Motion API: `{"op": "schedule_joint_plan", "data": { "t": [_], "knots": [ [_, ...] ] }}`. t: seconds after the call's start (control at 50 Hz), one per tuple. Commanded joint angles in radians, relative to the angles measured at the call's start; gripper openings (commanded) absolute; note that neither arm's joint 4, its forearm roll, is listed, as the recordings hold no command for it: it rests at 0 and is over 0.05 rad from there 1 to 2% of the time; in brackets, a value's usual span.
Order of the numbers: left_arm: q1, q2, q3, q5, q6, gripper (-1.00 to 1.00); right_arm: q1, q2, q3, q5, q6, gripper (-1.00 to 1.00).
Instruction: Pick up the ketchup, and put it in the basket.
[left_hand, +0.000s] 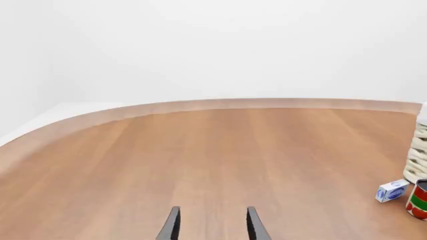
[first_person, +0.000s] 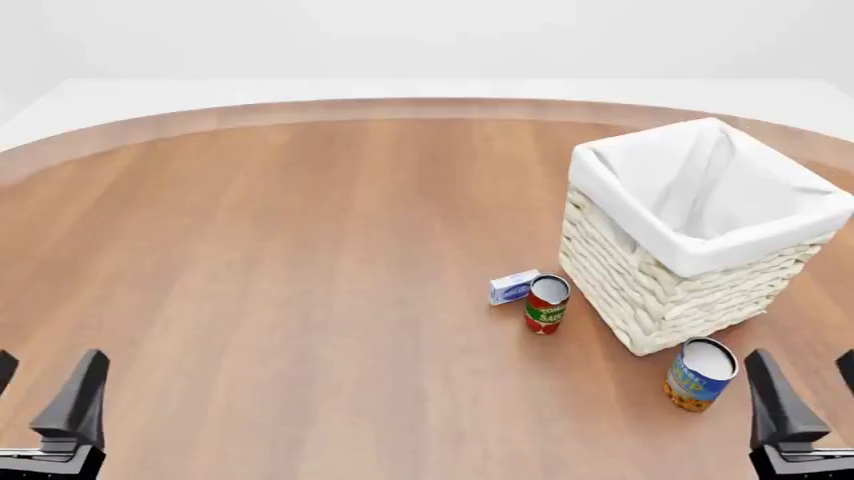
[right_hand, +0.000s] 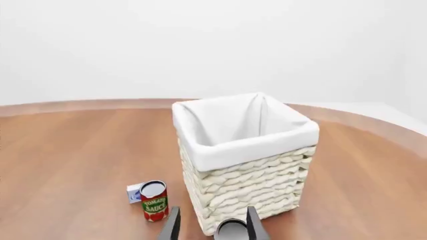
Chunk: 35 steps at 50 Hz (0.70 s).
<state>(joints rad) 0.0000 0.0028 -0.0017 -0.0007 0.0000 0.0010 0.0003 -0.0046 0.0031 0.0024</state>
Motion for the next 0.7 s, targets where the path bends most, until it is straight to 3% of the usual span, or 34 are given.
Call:
{"op": "schedule_joint_plan", "data": {
  "t": [0.02,0.7],
  "knots": [
    [0.000,0.004,-0.003,-0.001,0.000,1.00,0.001,0.000,-0.013,0.007,0.006,1.00],
    [0.000,0.004,-0.003,-0.001,0.000,1.00,0.057,0.000,-0.016,0.009,-0.030,1.00]
  ]
}}
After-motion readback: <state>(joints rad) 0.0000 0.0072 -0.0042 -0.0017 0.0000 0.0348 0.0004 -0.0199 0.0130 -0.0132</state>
